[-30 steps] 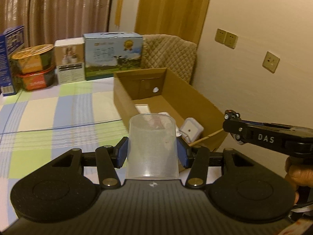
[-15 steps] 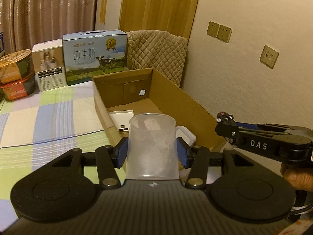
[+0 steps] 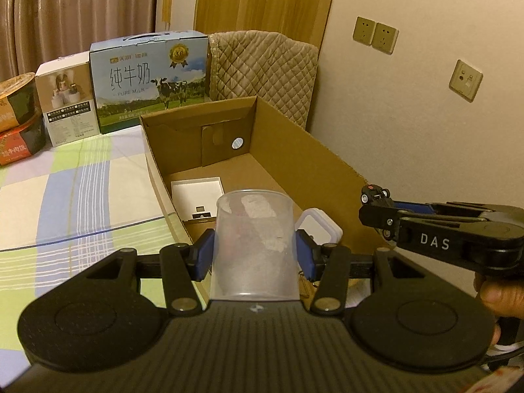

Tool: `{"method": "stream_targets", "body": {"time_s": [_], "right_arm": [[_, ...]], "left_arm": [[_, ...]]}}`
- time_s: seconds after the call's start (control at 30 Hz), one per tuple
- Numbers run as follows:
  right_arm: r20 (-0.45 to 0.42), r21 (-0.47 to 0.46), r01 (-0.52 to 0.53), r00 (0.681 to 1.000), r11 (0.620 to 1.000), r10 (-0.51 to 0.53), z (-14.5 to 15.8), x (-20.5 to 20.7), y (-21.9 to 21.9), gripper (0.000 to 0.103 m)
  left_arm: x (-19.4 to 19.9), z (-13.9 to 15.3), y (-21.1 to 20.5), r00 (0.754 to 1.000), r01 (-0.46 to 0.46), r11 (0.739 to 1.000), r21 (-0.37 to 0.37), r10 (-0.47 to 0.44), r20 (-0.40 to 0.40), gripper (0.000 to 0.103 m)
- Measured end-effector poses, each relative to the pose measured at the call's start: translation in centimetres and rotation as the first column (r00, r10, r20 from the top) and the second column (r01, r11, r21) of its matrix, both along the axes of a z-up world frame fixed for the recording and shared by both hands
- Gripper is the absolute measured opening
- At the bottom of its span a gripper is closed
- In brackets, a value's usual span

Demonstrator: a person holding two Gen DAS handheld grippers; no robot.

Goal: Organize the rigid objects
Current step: 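Lower the cup and toy car into the box and open both grippers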

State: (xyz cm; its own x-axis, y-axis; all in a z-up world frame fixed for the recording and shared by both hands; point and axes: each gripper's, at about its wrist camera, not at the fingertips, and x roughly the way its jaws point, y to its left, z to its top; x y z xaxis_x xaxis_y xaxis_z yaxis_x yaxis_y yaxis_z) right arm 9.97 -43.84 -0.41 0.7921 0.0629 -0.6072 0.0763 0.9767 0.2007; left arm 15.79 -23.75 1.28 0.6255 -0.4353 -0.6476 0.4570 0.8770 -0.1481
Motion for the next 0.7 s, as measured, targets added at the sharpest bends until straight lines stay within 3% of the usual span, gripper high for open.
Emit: {"method": "stream_targets", "body": {"time_s": [0.5,0.53,0.57,0.7], "right_arm": [[-0.010,0.010,0.005,1.000,1.000,-0.005,-0.9,1.6,-0.3,0.028],[-0.010,0.010,0.006,1.000,1.000,-0.006,-0.9,1.6,-0.3,0.028],[-0.010,0.010,0.007,1.000,1.000,-0.007,-0.9,1.6,-0.3,0.028],[-0.010,0.011,0.007,1.000,1.000,-0.007,-0.9,1.7,-0.3,0.028]], "left_arm": [[1.8,-1.4,-1.2,1.000,0.022,1.000,0.010,-0.022,-0.005,0.047],[1.8,-1.4,-1.4,1.000,0.027,0.999,0.017,-0.027,0.005,0.054],[1.7,-1.5,-1.5,1.000,0.027,0.999,0.019,-0.028,0.014,0.068],[1.6,-1.3,-1.0,1.000,0.008,1.000,0.012,-0.009,0.022,0.068]]}}
